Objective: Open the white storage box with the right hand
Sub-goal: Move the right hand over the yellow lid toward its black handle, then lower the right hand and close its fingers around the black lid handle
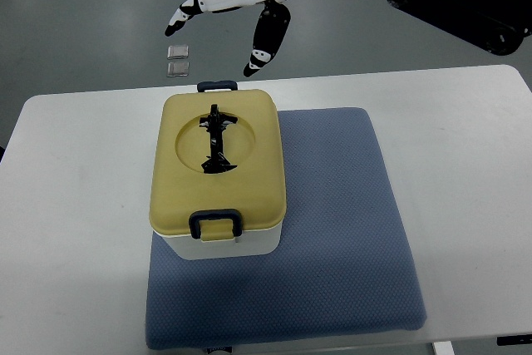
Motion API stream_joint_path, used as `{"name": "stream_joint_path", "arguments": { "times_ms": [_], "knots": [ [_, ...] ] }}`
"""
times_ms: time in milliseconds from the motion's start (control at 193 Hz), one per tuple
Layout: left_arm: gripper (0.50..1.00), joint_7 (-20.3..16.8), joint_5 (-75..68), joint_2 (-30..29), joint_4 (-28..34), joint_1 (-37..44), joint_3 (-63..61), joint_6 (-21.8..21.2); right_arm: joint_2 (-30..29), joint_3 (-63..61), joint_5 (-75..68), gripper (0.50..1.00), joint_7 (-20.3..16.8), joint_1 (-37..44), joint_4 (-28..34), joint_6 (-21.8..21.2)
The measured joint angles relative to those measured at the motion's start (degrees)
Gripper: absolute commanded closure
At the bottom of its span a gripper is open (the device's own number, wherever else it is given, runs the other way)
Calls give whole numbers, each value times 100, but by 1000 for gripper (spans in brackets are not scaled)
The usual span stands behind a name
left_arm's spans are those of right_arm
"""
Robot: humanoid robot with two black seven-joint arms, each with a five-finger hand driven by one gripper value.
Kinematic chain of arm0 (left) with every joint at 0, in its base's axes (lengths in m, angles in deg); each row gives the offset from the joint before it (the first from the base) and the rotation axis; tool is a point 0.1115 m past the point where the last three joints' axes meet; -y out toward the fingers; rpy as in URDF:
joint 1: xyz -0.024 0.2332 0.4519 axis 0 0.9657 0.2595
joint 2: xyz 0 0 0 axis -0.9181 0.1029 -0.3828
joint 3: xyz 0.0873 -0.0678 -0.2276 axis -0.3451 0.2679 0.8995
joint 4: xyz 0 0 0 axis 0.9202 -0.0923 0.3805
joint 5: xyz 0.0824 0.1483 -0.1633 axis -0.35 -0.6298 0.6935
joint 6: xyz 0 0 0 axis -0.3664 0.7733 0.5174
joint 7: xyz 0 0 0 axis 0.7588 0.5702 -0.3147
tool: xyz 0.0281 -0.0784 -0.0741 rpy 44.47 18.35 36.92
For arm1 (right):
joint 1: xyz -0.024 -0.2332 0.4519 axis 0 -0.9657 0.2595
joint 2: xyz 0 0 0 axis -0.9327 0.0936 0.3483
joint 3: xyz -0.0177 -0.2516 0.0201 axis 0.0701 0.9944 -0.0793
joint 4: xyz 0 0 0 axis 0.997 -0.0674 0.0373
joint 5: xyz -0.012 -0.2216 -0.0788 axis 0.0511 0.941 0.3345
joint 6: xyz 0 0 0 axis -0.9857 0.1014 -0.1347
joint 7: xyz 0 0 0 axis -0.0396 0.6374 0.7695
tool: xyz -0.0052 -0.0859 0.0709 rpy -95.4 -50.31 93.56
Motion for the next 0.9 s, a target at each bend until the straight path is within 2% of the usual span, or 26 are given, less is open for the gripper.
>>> {"name": "stream_joint_path", "arguments": {
  "times_ms": [119, 404, 808, 901],
  "knots": [
    [500, 0, 0, 0, -1, 0, 7, 0, -73, 16, 42, 648, 183, 9, 96, 2],
    [500, 0, 0, 0, -1, 0, 8, 5, -236, 316, 228, 652, 700, -44, 195, 17],
    [500, 0, 0, 0, -41, -7, 7, 9, -310, 887, 414, 652, 915, -146, 166, 349],
    [500, 0, 0, 0, -48, -15, 7, 9, -316, 952, 417, 677, 918, -154, 165, 356]
  ]
}}
